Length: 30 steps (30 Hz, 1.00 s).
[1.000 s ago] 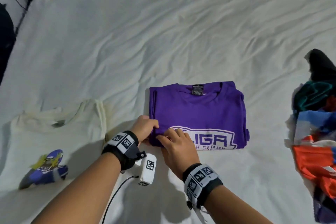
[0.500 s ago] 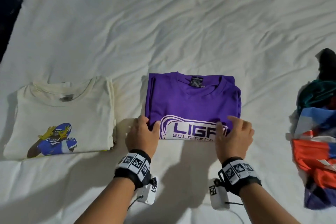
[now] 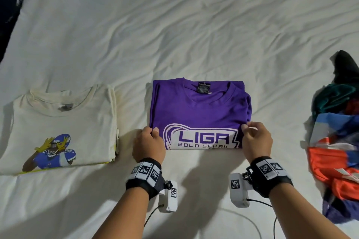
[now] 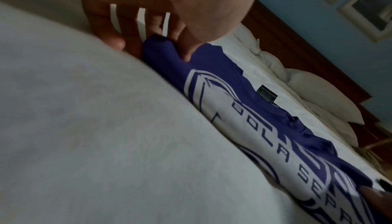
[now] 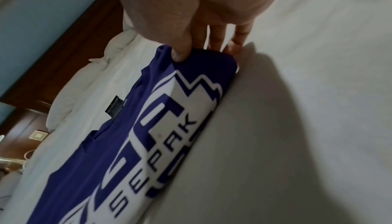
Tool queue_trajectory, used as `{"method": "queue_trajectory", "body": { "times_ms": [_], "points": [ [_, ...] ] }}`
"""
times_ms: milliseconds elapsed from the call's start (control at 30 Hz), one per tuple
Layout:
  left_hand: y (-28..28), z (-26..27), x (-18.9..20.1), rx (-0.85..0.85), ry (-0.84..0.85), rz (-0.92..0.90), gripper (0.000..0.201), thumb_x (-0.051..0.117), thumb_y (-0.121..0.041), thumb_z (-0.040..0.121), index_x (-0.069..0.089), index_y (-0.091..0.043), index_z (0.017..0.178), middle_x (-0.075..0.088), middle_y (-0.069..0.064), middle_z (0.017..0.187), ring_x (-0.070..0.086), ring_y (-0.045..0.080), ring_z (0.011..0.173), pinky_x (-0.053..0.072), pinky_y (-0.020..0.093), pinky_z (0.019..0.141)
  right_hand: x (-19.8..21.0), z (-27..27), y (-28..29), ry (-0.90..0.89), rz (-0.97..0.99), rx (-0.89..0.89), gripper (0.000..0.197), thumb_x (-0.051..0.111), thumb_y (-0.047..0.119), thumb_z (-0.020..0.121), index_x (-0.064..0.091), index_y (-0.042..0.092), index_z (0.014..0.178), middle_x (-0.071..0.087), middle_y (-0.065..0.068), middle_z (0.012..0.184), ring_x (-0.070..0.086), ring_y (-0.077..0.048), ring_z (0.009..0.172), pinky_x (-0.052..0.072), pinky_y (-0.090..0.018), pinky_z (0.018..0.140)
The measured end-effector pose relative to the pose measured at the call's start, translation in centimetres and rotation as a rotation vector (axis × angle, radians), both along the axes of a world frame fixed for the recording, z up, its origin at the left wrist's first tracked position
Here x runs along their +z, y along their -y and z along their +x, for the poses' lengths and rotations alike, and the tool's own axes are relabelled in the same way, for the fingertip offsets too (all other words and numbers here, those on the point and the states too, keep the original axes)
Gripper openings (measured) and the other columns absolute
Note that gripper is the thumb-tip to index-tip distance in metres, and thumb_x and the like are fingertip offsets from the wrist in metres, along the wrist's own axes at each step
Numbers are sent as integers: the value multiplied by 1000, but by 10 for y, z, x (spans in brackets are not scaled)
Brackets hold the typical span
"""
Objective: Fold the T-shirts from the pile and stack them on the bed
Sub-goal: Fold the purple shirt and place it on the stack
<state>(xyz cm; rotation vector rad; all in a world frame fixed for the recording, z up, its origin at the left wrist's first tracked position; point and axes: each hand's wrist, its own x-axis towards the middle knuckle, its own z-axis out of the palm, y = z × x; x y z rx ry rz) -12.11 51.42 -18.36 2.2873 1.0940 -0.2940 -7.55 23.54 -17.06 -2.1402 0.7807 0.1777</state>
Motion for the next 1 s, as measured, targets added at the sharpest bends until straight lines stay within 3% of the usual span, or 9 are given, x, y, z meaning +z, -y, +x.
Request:
{"method": "queue_trajectory", "body": {
  "times_ms": [100,167,233,333,433,633,800,900,1000],
  "points": [
    [-3,13,10,-103,-94,79,22,54,-27,95,65,-12,105,61,14,114,55,39,106,47,49,90,2,10,5,-24,12,13,24,64,17,90,64,17,114,71,-7,104,63,-20,85,45,-25,72],
    [-2,28,19,-153,-73,119,24,57,-26,88,60,-16,109,56,12,117,52,36,111,44,51,95,5,24,5,35,10,-1,36,66,30,90,60,17,123,65,-6,112,62,-23,95,46,-29,78],
    [0,47,24,-198,-26,139,28,57,-29,89,57,-17,114,54,10,121,51,34,114,41,51,98,6,44,3,57,-43,23,44,67,48,90,62,17,120,60,-4,114,59,-23,102,45,-33,87],
    [3,78,22,-264,-9,186,35,52,-41,97,56,-15,121,54,11,125,50,34,118,41,52,99,1,68,1,-4,-121,81,52,68,61,85,68,16,111,62,-5,108,57,-20,94,41,-30,83],
    [3,101,15,-297,-23,215,43,48,-50,100,57,-14,122,55,13,127,51,36,118,41,51,97,-3,81,2,2,-106,87,37,68,47,92,70,12,105,67,-5,94,64,-29,94,46,-33,83],
    [-9,103,6,-245,1,165,36,40,-37,106,61,-10,117,62,14,120,54,37,115,43,51,96,-1,98,-6,159,37,95,15,60,31,99,65,16,102,69,-3,90,63,-24,85,49,-34,81],
    [-15,100,-8,-144,87,91,37,40,-39,105,62,-9,103,66,15,108,58,39,104,47,54,94,-12,121,-5,-27,-12,153,27,64,38,95,71,15,107,72,-8,103,66,-31,100,51,-42,96],
    [-20,102,-15,-119,133,52,37,40,-39,105,60,-10,92,67,17,99,60,41,95,51,55,88,-10,132,-1,38,-60,168,24,63,33,97,73,12,104,69,-6,94,65,-31,99,48,-34,89],
    [-19,97,-10,-95,135,56,40,40,-48,103,59,-14,101,65,15,105,58,39,101,49,56,91,-4,126,-1,0,-42,144,32,57,40,100,68,13,112,65,-4,97,60,-26,94,43,-31,85]
  ]
}}
